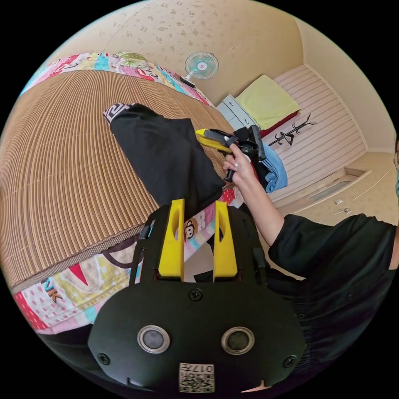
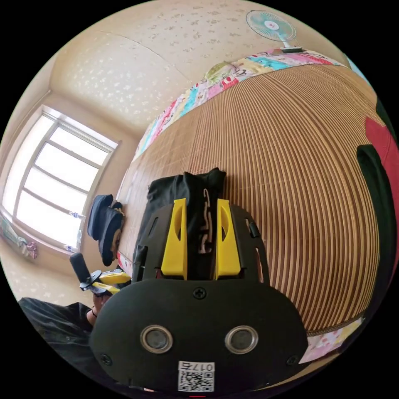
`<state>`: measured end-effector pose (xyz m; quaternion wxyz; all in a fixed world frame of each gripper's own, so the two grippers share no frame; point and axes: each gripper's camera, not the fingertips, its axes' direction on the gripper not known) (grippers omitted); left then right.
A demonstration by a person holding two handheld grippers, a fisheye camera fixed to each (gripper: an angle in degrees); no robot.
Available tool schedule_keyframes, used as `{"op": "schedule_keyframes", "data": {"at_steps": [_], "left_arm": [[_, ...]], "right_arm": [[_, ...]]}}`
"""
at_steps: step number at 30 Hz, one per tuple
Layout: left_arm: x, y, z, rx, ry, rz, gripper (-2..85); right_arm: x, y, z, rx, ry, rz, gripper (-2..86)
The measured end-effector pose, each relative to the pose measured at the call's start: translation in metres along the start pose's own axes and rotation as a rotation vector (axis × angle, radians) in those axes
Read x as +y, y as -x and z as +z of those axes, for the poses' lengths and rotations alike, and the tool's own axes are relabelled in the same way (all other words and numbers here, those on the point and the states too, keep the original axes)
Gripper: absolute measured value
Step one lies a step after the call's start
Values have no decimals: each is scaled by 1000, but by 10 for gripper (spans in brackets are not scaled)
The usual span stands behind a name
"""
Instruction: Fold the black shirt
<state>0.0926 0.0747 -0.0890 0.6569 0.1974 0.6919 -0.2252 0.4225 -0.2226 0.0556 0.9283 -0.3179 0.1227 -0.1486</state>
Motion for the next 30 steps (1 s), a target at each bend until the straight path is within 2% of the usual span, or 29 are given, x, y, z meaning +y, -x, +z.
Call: {"op": "schedule_keyframes", "data": {"at_steps": [5,7,11,15,20,22,24,28,30], "left_arm": [[5,13,-15,-59,-30,-20,113],[8,19,-18,-79,-49,-37,113],[8,37,-1,-70,37,-77,111],[8,52,-11,-72,43,-109,50],[16,64,-47,-20,18,-67,41],[21,73,-51,-2,39,-74,40],[30,85,-51,16,49,-97,40],[40,102,-55,54,30,-144,51],[38,114,-63,105,12,-160,109]], "right_arm": [[62,15,-32,-116,83,-66,112],[93,22,-33,-84,114,-86,110],[139,27,-21,-12,146,-113,66],[143,33,-40,-80,48,-129,19],[139,43,-76,-154,9,-193,7],[142,46,-77,-145,47,-214,6],[151,41,-60,-30,147,-202,5],[164,28,-27,53,293,-177,5],[164,25,-27,25,284,-153,5]]}}
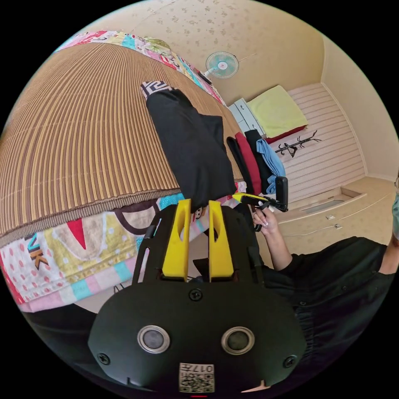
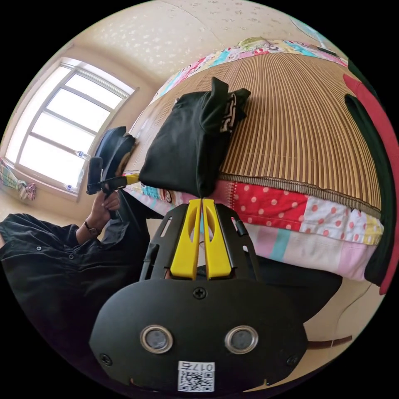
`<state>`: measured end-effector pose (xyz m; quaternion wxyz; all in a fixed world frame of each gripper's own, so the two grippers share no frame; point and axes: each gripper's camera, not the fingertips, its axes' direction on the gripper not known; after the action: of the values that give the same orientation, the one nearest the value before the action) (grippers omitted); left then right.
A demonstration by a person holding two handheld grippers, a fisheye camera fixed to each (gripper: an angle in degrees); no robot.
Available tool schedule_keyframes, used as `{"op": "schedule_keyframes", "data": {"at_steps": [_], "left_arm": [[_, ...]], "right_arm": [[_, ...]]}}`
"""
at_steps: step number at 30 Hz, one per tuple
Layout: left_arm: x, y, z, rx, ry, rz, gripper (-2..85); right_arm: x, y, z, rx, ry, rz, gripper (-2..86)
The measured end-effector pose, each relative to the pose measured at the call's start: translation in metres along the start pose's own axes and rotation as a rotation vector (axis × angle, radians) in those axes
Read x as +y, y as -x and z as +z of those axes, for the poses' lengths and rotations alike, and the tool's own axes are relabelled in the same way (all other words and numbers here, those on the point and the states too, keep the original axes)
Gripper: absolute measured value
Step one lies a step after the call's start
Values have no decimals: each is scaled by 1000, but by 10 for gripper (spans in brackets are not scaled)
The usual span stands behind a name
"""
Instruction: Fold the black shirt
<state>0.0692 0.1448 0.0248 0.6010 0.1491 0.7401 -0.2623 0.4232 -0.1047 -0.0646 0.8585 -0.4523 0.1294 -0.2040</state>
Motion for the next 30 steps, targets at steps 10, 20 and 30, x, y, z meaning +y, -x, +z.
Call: {"op": "schedule_keyframes", "data": {"at_steps": [10,20,30], "left_arm": [[-27,44,5,114,47,-141,152],[-22,54,40,170,201,-209,90],[4,47,39,340,163,-209,42]], "right_arm": [[2,-23,-19,31,-27,75,5],[16,-60,-22,-44,-32,164,15],[74,-113,-20,-572,-145,405,149]]}}
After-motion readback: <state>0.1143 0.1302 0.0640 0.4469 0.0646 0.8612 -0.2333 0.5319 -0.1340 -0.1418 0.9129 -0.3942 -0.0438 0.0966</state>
